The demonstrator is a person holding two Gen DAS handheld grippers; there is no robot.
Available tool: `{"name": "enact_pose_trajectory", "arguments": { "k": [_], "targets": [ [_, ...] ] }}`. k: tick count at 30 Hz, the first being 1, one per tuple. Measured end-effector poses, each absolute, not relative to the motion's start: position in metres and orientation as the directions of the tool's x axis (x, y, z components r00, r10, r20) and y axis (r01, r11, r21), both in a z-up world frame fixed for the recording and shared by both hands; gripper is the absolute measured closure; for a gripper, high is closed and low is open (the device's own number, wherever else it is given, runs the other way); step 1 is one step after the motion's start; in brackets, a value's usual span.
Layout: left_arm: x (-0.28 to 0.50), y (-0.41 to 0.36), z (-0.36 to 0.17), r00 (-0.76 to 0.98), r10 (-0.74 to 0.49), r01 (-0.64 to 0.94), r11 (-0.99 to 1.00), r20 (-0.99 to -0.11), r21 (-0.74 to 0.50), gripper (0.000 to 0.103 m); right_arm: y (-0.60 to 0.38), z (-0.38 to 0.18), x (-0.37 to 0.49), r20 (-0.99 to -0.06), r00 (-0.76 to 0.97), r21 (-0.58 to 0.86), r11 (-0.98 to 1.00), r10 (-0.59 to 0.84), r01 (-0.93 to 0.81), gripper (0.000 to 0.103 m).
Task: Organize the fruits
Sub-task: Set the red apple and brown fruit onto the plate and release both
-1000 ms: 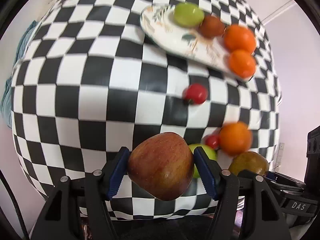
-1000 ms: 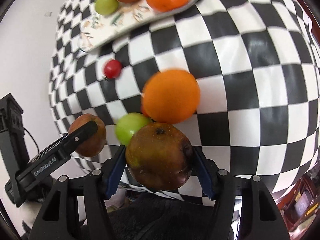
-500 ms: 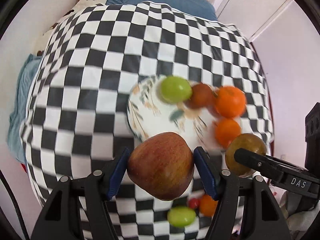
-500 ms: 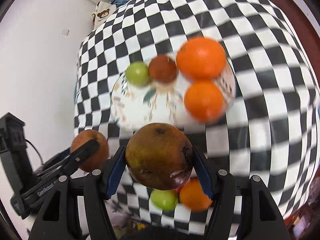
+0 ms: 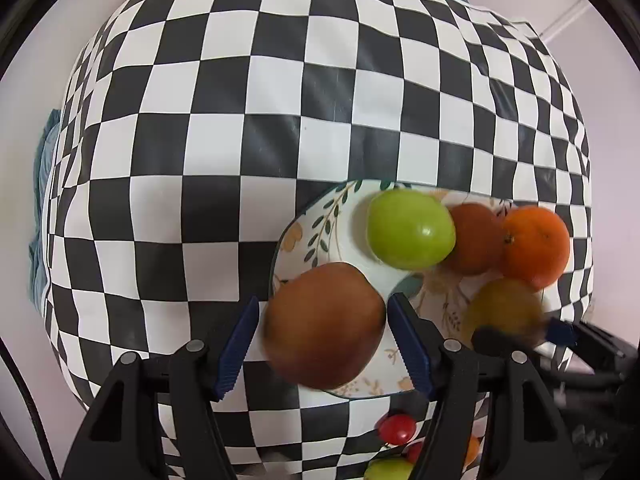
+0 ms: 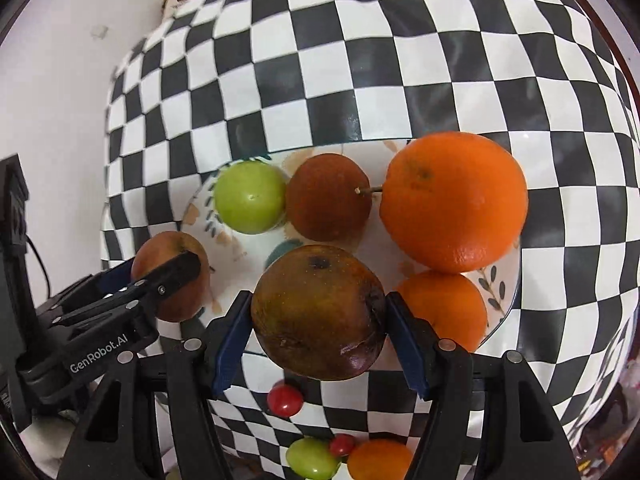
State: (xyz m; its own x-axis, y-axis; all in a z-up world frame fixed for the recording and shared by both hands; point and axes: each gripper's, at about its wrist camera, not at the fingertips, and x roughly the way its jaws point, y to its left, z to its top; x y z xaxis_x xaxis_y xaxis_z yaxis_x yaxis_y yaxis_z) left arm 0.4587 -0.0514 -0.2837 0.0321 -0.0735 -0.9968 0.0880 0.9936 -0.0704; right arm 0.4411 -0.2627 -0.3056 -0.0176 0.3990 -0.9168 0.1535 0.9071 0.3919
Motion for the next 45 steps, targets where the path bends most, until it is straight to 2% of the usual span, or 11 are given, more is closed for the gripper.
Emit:
{"name": "enact_pose_trajectory", "arguments": {
  "k": [2, 3, 4, 10, 20, 30, 45],
  "targets": [
    [0.462, -0.052, -0.279, 0.055, -0.07, 0.094, 0.993, -0.996, -0.064, 0.028, -0.263, -0.301, 0.442, -0.921, -0.007, 0.384, 0.911, 0.389, 0.152, 0.011],
    [0.463, -0.052, -0.275, 0.068, -0.055, 0.097, 0.994, -0.996, -0.048, 0.017, -0.263, -0.298, 0.442, -0.925, -0.001, 0.375, 0.915, 0.379, 0.148, 0.011],
    [0.464, -0.05, -0.272, 0.08, -0.052, 0.098, 0.994, -0.995, -0.044, 0.012, -0.266, -0.293, 0.442, -0.927, 0.006, 0.372, 0.916, 0.376, 0.153, 0.011],
    [0.458, -0.035, -0.257, 0.104, -0.042, 0.078, 0.996, -0.994, -0.034, 0.012, -0.273, -0.271, 0.437, -0.962, 0.044, 0.272, 0.956, 0.269, 0.108, 0.011],
    [0.402, -0.027, -0.233, 0.189, -0.011, 0.066, 0.998, -0.982, 0.001, 0.012, -0.276, -0.257, 0.405, -0.985, 0.098, 0.149, 0.986, 0.142, 0.07, 0.011],
    [0.348, -0.025, -0.192, 0.29, -0.034, 0.057, 0.998, -0.957, -0.018, 0.012, -0.274, -0.225, 0.357, -0.975, 0.197, 0.121, 0.991, 0.107, 0.061, 0.01],
    [0.277, -0.032, -0.136, 0.42, -0.068, 0.094, 0.995, -0.905, -0.031, 0.012, -0.27, -0.14, 0.278, -0.919, 0.389, 0.082, 0.995, 0.055, 0.053, 0.011]
  ]
}}
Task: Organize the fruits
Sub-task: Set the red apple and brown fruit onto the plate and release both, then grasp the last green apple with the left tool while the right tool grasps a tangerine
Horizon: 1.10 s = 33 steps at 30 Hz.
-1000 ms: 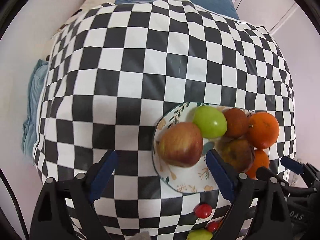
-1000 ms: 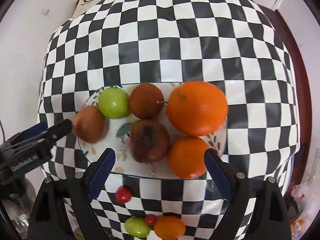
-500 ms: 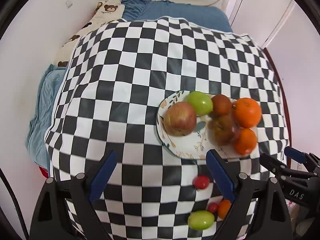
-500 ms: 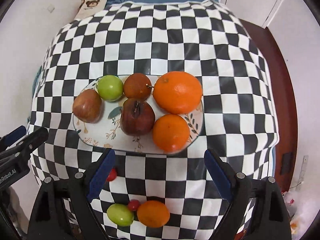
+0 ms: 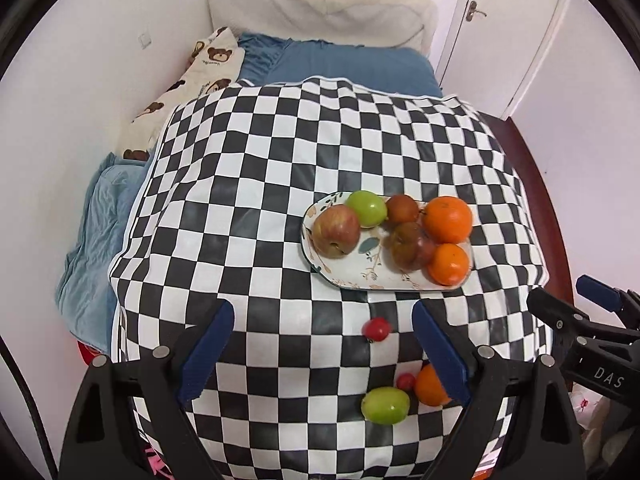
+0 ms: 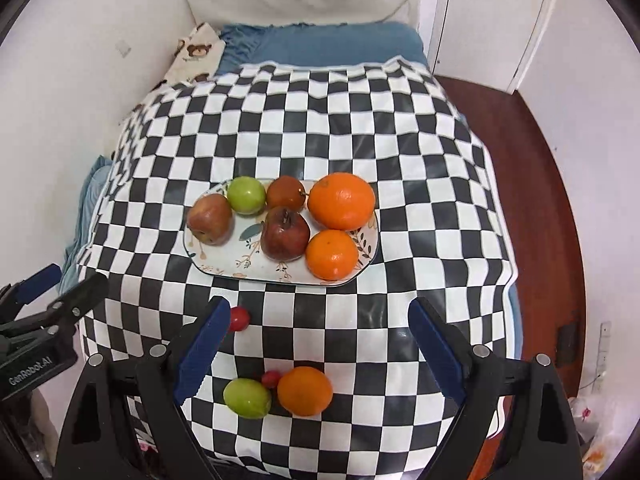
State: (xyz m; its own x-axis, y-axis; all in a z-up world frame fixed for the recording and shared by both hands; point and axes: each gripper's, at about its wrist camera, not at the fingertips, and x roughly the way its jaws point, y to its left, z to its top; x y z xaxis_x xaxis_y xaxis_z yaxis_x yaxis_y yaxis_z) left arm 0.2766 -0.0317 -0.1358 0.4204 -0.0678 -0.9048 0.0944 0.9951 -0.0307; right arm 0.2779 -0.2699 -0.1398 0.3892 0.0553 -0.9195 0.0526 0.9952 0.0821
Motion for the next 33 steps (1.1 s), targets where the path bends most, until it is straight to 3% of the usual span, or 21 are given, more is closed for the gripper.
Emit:
{"name": "enact_pose_trajectory", "arguments": {
  "k": [11, 18, 20, 28, 33],
  "targets": [
    [0.242, -0.035, -0.104, 0.497, -0.085, 0.101, 0.994, -0.864, -0.04, 0.012, -0.274, -0.109, 0.235, -0.887, 0.45, 0.151, 0.986, 0.105, 0.066, 0.011],
    [0.235, -0.039, -0.117, 0.464, -0.108, 0.113, 0.992, -0.879, -0.062, 0.012, -0.282, -0.121, 0.219, -0.889, 0.433, 0.206, 0.974, 0.146, 0.094, 0.01],
    [0.235, -0.041, -0.132, 0.426, -0.105, 0.119, 0.991, -0.899, -0.06, 0.002, -0.289, -0.141, 0.219, -0.908, 0.382, 0.23, 0.967, 0.172, 0.112, 0.01],
    [0.229, -0.051, -0.223, 0.228, -0.034, 0.119, 0.993, -0.973, -0.007, 0.002, -0.312, -0.269, 0.224, -0.918, 0.139, 0.394, 0.885, 0.37, 0.248, 0.011],
    [0.223, -0.051, -0.274, 0.086, -0.045, 0.084, 0.996, -0.995, -0.038, 0.002, -0.305, -0.327, 0.23, -0.896, 0.059, 0.436, 0.846, 0.44, 0.306, 0.025]
  ]
}}
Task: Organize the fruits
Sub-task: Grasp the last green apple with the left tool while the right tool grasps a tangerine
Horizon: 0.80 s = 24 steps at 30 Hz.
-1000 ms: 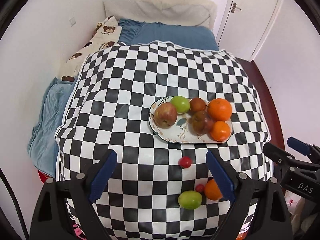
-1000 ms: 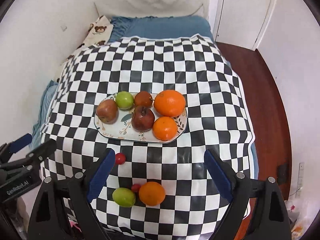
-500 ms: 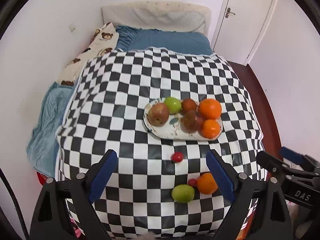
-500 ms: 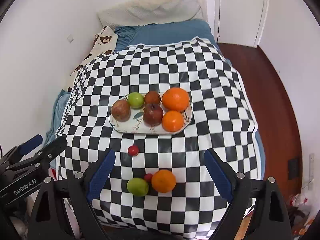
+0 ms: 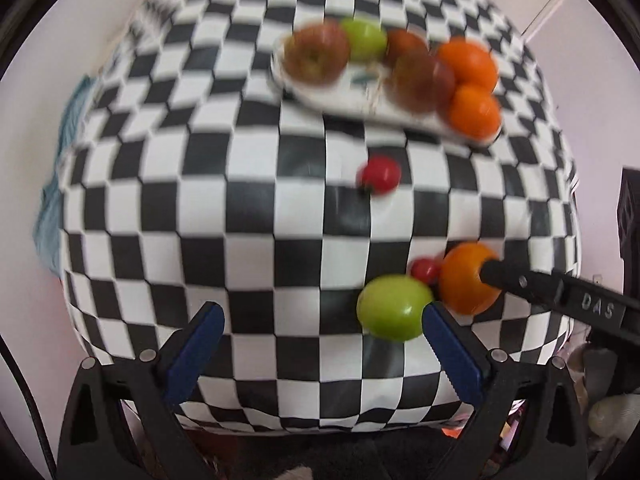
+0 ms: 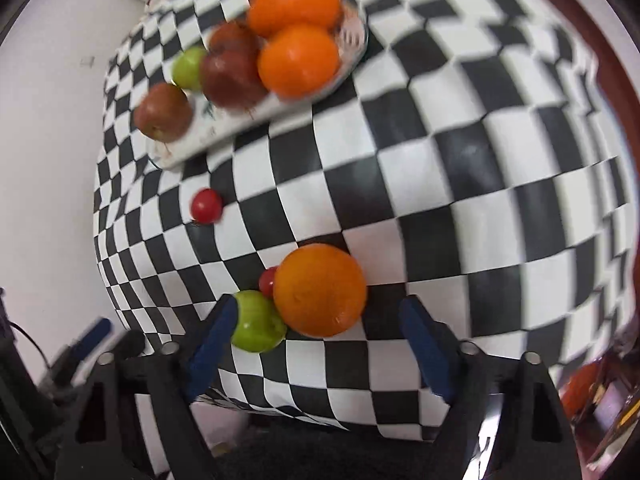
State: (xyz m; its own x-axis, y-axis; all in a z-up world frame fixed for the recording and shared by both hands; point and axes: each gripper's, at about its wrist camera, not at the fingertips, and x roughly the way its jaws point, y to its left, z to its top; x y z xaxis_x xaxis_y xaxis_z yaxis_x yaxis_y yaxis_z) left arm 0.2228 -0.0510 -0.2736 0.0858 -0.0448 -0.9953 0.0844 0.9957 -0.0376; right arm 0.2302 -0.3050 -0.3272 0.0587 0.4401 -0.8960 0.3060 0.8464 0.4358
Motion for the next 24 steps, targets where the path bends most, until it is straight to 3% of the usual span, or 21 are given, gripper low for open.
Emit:
{"name": "enact_pose_trajectory", "arguments": {
  "k": [3, 12, 14, 15, 16, 18, 24],
  "targets": [
    [0.218, -0.059, -0.289, 0.048, -0.058, 0.101, 0.994, -0.997, -0.053, 0.002, -0.295, -0.348, 0.235, -0.893, 0.027, 0.435, 0.848, 0.448, 0.302, 0.036],
    [0.212, -0.098, -0.317, 0.008, -0.071, 0.218, 0.974, -0.997, -0.067, 0.002, -0.33, -0.342, 0.226, -0.917, 0.032, 0.387, 0.872, 0.397, 0.3, 0.038],
    [0.213, -0.106, -0.327, -0.004, -0.062, 0.243, 0.968, -0.998, -0.061, 0.018, -0.337, -0.344, 0.225, -0.919, 0.028, 0.383, 0.876, 0.393, 0.292, 0.038],
    [0.213, -0.109, -0.333, -0.017, -0.062, 0.253, 0.965, -0.998, -0.064, 0.036, -0.338, -0.346, 0.225, -0.917, 0.021, 0.387, 0.876, 0.399, 0.288, 0.038],
    [0.212, -0.109, -0.337, -0.036, -0.087, 0.246, 0.965, -0.996, -0.093, 0.044, -0.337, -0.347, 0.227, -0.917, 0.018, 0.387, 0.878, 0.398, 0.283, 0.038],
    [0.209, -0.106, -0.335, -0.035, -0.097, 0.228, 0.968, -0.995, -0.103, 0.044, -0.338, -0.345, 0.228, -0.921, 0.016, 0.379, 0.883, 0.39, 0.275, 0.037],
    [0.208, -0.077, -0.317, 0.073, 0.031, 0.184, 0.982, -0.997, 0.044, 0.044, -0.325, -0.339, 0.234, -0.949, 0.016, 0.313, 0.932, 0.316, 0.183, 0.035]
  ]
}}
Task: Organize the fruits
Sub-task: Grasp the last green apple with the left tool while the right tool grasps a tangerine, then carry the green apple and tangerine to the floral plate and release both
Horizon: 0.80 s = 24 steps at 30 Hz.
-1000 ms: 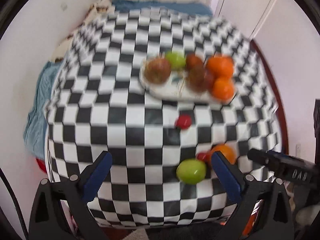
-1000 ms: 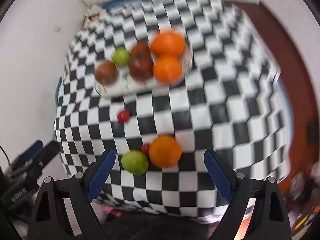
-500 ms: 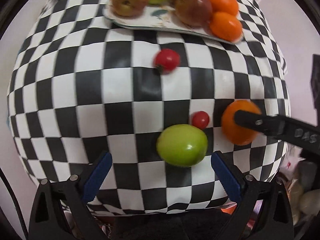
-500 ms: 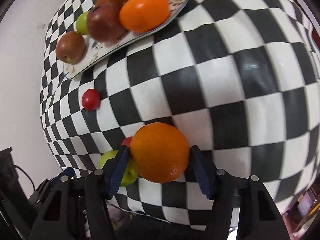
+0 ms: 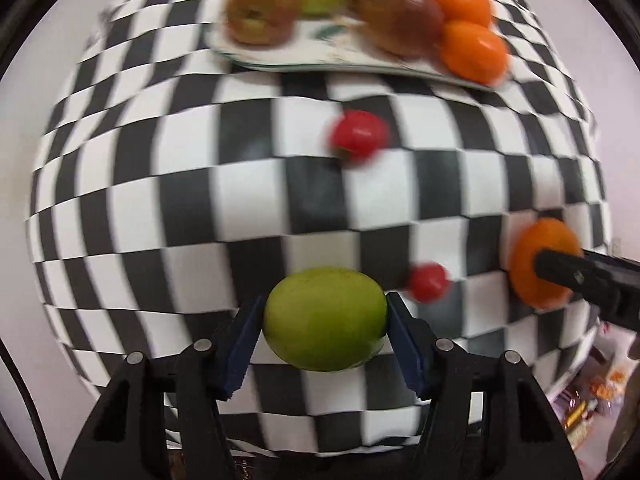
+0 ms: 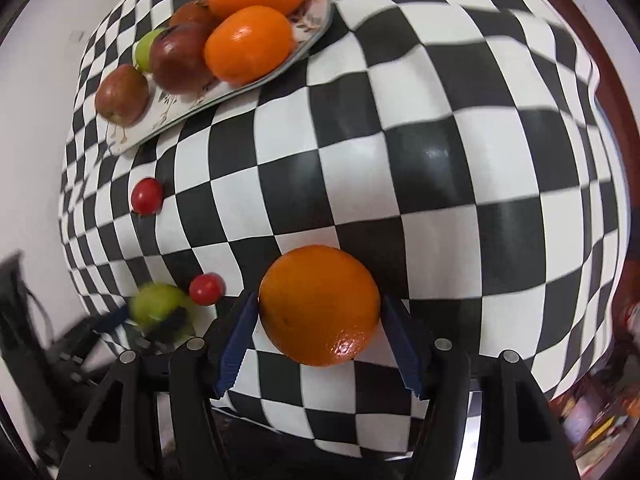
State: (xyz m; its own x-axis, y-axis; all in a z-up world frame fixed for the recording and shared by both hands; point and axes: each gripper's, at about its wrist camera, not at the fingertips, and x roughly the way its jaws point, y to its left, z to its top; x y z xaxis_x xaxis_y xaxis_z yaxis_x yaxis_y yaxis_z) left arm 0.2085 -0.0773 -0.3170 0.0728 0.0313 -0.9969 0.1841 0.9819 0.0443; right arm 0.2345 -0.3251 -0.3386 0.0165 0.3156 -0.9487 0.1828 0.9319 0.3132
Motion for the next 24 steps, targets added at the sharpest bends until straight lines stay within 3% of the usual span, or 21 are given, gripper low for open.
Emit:
{"name": "enact_pose_trajectory", "arguments": {
  "k": [3, 10, 11, 13, 18, 24],
  "targets": [
    [0.211, -0.065, -0.324, 0.057, 0.028, 0.145, 0.989, -0.998, 0.036, 0.044, -0.31, -0.337, 0.239, -0.973, 0.022, 0.23, 0.969, 0.229, 0.093, 0.028],
    [0.206, -0.067, -0.326, 0.072, 0.041, 0.128, 0.99, -0.997, 0.05, 0.044, -0.295, -0.346, 0.243, -0.977, -0.015, 0.214, 0.976, 0.215, 0.028, 0.028],
    [0.207, -0.071, -0.328, 0.071, 0.038, 0.126, 0.991, -0.997, 0.047, 0.044, -0.293, -0.347, 0.243, -0.976, -0.016, 0.218, 0.976, 0.219, 0.025, 0.028],
    [0.209, -0.069, -0.329, 0.067, 0.033, 0.123, 0.992, -0.997, 0.041, 0.044, -0.287, -0.347, 0.243, -0.969, -0.017, 0.246, 0.969, 0.246, 0.005, 0.039],
    [0.226, -0.058, -0.313, 0.08, 0.006, 0.109, 0.994, -0.997, 0.015, 0.044, -0.277, -0.338, 0.243, -0.976, 0.003, 0.218, 0.975, 0.219, -0.038, 0.041],
    [0.247, -0.056, -0.268, 0.145, -0.051, 0.109, 0.993, -0.988, -0.035, 0.044, -0.287, -0.319, 0.256, -0.954, 0.051, 0.297, 0.955, 0.296, 0.01, 0.041]
  ]
}}
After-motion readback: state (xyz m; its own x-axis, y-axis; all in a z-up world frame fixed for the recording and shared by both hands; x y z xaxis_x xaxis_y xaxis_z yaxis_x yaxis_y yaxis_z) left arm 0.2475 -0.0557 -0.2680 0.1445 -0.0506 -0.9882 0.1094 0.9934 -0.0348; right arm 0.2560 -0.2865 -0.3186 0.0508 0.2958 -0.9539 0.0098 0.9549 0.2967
